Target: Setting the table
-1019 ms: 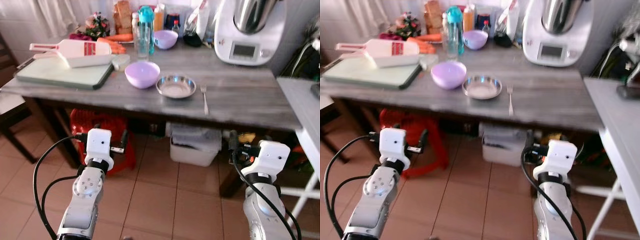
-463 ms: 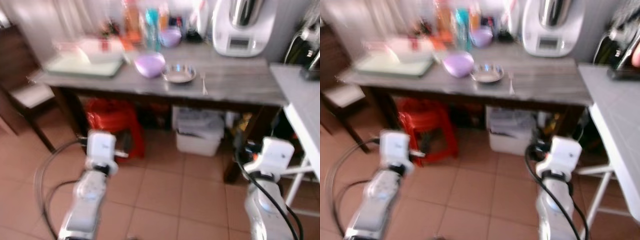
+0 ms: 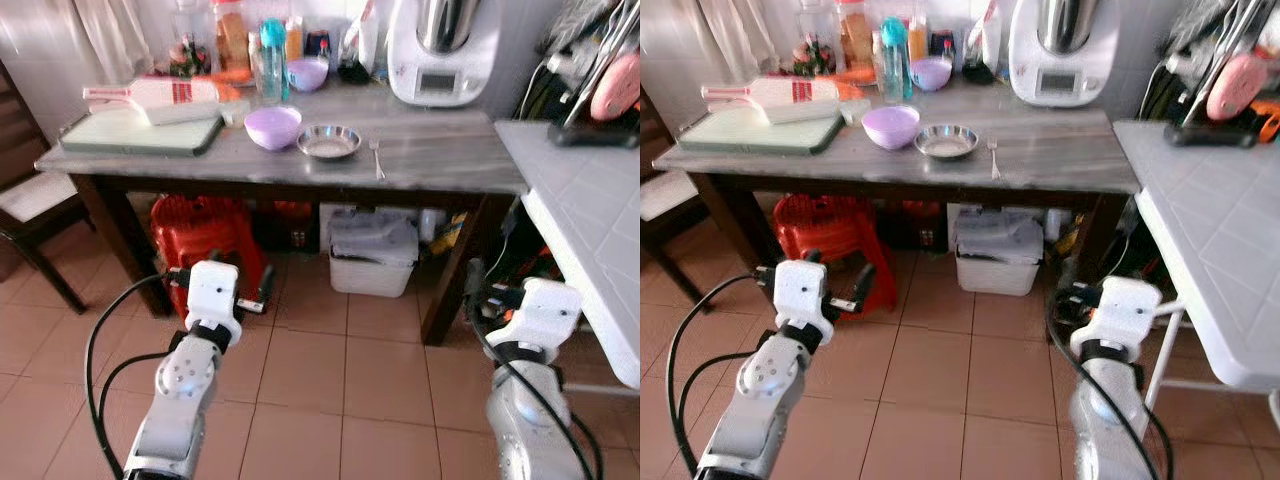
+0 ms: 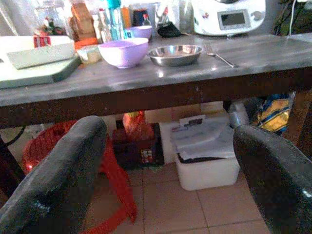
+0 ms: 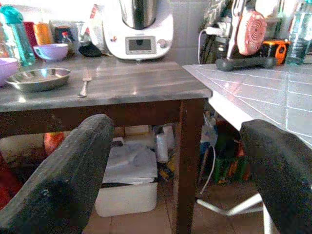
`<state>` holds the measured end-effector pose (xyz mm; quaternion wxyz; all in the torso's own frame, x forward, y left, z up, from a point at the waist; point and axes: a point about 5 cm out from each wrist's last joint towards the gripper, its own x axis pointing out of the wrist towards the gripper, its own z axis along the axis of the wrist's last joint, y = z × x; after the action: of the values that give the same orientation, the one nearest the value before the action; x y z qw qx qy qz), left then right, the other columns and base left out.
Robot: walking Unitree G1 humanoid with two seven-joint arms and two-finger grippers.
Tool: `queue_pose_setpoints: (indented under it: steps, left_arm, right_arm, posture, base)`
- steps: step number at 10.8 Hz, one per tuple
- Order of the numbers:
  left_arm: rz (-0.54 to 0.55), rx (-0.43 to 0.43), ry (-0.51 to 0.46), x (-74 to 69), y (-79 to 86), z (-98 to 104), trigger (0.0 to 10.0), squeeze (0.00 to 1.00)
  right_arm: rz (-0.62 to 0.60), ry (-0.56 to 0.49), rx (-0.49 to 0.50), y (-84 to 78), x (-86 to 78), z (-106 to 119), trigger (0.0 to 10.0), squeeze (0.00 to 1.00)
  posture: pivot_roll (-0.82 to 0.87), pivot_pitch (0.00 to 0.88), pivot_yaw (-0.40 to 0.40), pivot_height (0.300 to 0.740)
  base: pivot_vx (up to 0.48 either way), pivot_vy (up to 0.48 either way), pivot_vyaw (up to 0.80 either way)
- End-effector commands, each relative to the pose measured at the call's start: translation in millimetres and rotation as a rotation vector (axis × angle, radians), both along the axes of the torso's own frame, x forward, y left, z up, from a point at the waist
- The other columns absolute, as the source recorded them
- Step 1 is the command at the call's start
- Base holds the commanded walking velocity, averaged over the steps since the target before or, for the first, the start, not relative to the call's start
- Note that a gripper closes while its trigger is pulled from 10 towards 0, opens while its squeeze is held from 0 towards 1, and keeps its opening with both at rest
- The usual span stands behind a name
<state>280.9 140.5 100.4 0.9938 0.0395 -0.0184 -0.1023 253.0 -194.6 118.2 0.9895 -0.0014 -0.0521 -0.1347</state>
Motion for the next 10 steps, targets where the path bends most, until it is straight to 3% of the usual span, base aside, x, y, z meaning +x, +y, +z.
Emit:
queue_pose_setpoints:
  steps: [1,10]
  left_arm:
    - [-0.017,0.006,-0.008,-0.6,-0.8,1.7,10.0,0.0]
    - [-0.046,-0.012,-0.008,1.4,-5.3,3.3,10.0,0.0]
  right_arm:
    - [0.005,-0.01,-0.007,0.8,0.4,2.3,10.0,0.0]
    - [0.008,-0.014,-0.007,2.5,3.9,3.4,10.0,0.0]
  posture:
    - [0.06,0.016,0.015,0.74]
    - [0.06,0.018,0.019,0.74]
  base:
    - [0.0,-0.24,0.0]
    - [0.0,-0.28,0.0]
